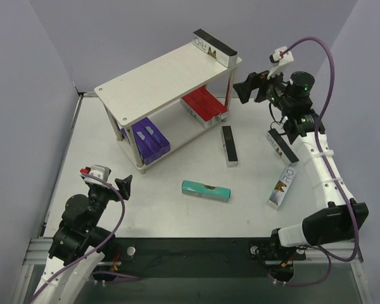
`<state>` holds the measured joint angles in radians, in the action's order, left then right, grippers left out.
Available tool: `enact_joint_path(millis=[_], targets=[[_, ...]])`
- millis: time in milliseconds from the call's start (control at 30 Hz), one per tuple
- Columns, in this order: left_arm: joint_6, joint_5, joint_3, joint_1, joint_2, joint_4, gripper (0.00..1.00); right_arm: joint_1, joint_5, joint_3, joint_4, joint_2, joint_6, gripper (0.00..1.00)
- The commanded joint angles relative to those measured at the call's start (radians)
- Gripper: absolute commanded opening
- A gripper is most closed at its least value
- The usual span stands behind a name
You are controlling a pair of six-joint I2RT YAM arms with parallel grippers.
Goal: Place and organize the toothpastes onto the shelf
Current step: Place the toothpaste on the shelf, then pick up the toothpaste from the center of the board.
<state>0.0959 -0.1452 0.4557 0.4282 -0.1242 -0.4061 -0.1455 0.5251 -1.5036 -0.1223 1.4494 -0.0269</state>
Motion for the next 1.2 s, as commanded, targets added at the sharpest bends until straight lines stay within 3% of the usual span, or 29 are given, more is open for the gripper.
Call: enact_joint_path(millis=[0,200,433,867,1167], targets=[[-0.002,0.019,0.008,-0.009,0.018,0.050,0.88,0.003,-0.126,0.224,-0.059,-0.147,-0.079,0.86],[-0.002,0.022,0.006,-0.009,0.024,0.050,0.88,-0.046,-0.298,0.536,-0.051,-0.314,-0.125,0.86],[-0.004,0.029,0.008,-0.011,0.024,0.052,0.88,-0.143,-0.462,0.818,-0.152,-0.339,-0.240,0.85],[-0.007,0.021,0.006,-0.011,0.024,0.049,0.88,-0.236,-0.519,0.898,-0.365,-0.078,-0.269,0.84],[-0.009,0.016,0.006,-0.012,0.021,0.046,0.88,-0.243,-0.556,0.852,-0.402,0.075,-0.272,0.74]])
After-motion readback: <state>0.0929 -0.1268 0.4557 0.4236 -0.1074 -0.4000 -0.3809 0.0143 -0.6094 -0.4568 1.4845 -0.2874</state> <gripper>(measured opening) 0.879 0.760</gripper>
